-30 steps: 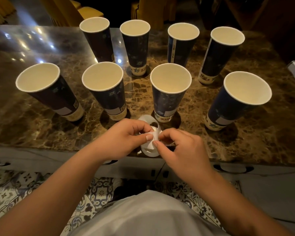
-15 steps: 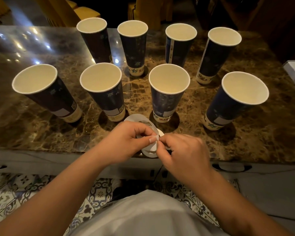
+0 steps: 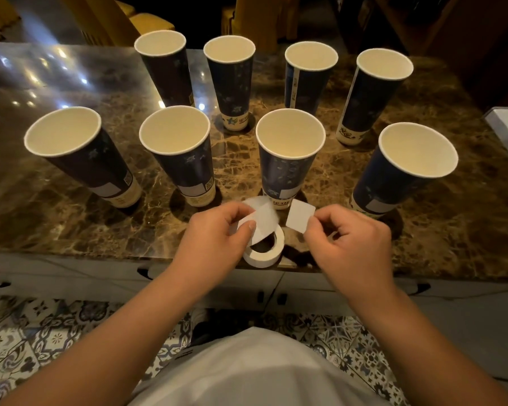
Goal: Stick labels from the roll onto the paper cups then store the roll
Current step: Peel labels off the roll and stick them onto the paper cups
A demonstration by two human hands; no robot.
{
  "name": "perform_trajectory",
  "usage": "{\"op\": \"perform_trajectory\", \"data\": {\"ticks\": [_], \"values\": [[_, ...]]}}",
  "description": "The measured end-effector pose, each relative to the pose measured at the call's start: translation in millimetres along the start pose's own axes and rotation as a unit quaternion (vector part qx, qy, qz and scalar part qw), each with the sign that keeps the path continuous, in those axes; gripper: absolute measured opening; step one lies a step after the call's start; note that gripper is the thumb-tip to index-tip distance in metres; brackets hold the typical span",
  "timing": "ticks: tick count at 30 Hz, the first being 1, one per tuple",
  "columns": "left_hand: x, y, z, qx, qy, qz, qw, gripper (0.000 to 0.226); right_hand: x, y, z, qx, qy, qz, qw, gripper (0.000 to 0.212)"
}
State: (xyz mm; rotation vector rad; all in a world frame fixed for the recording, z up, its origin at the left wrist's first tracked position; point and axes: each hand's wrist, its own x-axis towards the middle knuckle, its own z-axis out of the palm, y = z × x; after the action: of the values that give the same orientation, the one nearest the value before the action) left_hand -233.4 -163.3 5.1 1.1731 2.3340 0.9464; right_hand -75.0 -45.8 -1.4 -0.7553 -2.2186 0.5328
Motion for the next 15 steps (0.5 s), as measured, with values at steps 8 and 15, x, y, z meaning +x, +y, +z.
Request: {"op": "perform_trajectory", "data": {"ticks": [8, 15], "values": [[-12.3, 35.0, -3.8, -0.191, -0.044, -0.049, 0.979, 0.040, -8.5, -7.4, -5.1, -0.151, 0.033, -0.156, 0.976, 0.023], [-10.5, 42.3, -7.2, -0.312, -0.113, -0.180, 0.926, 0.033, -13.8, -15.2, -8.1, -0.147, 0.017, -0.221, 0.964, 0.016]]}}
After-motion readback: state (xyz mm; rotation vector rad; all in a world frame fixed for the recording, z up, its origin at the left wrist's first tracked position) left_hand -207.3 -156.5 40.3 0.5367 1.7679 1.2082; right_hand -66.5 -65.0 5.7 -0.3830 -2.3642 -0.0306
